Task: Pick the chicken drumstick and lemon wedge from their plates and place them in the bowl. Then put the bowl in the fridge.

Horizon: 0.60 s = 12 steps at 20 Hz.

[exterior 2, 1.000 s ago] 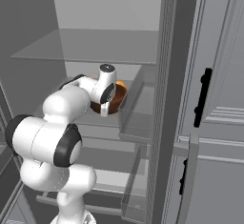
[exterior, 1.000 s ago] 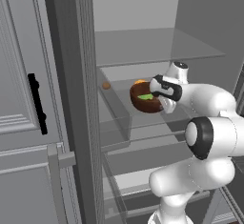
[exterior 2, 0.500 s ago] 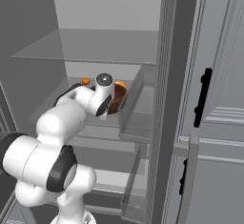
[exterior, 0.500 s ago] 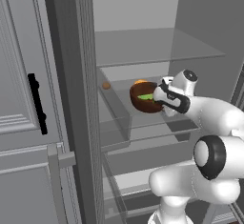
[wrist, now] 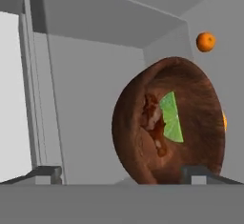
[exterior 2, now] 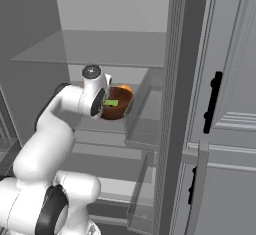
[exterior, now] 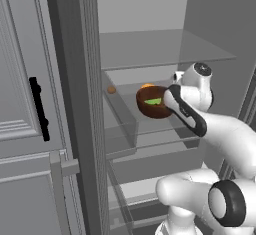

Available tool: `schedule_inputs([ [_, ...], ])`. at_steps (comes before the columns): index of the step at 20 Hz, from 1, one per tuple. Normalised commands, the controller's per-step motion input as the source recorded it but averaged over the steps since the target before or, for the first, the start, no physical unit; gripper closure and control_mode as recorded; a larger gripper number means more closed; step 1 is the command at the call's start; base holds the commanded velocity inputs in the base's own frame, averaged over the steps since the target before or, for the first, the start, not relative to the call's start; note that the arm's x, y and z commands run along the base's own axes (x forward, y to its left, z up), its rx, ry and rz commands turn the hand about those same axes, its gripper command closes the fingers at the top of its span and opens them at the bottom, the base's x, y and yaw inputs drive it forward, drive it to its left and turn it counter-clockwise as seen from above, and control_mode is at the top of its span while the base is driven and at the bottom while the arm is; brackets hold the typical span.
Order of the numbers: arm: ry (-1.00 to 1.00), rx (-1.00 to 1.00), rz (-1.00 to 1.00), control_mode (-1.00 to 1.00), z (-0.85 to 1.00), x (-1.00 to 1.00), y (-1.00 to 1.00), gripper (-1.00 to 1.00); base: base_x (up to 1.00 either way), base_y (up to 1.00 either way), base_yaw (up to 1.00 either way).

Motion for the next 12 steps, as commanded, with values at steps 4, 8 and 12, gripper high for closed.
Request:
schedule_inputs([
  [4,0.01,0.14,-0.2,-1.0,0.02,-0.96,0.13,-1.0,0.0,0.0,0.0],
  [8,0.0,0.21,-0.28,-1.0,0.29,-0.88,0.1,-1.0,0.0,0.0,0.0],
  [12,0.02,0.22,-0.33,-1.0,0.64,-0.7,0.17,-1.0,0.0,0.0,0.0],
])
